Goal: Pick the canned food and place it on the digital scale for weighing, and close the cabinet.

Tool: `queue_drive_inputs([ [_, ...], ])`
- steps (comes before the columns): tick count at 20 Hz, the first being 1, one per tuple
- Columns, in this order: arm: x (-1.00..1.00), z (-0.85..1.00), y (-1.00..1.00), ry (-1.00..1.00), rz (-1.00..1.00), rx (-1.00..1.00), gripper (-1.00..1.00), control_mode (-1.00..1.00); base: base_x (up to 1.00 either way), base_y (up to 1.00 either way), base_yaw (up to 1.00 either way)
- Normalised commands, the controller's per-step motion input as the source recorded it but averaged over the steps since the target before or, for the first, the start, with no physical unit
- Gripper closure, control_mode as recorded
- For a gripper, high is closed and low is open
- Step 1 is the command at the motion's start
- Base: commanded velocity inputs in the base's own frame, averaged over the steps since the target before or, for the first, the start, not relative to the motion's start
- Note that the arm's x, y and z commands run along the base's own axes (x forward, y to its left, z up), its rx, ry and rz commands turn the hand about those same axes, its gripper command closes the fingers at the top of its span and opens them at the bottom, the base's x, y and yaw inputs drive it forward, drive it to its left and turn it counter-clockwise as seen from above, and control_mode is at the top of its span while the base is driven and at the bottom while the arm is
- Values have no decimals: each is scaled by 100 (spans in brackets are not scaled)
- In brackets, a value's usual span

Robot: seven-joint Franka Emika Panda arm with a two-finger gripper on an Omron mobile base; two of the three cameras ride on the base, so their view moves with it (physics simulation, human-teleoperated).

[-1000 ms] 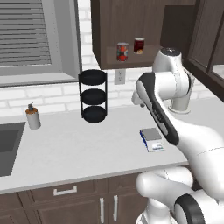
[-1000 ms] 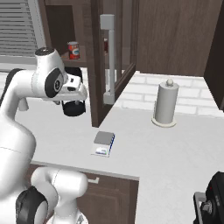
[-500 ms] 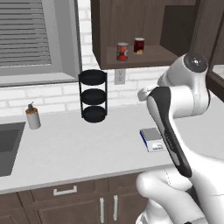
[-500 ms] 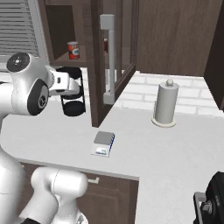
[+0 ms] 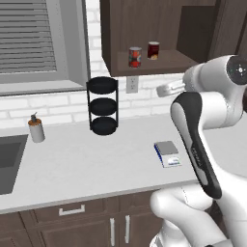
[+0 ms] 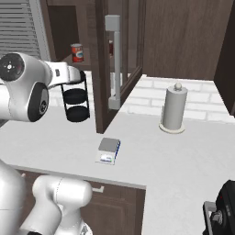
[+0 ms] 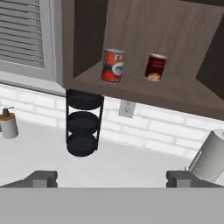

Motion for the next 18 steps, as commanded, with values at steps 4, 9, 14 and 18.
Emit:
queue_drive_inputs([
  [4,19,25,0,-9,9,0,-100,-100,0,0,0],
  [9,24,13,0,0,4,0,-100,-100,0,0,0],
  [14,37,9,0,2,0,0,-100,-100,0,0,0],
  [18,40,16,0,9,0,0,-100,-100,0,0,0],
])
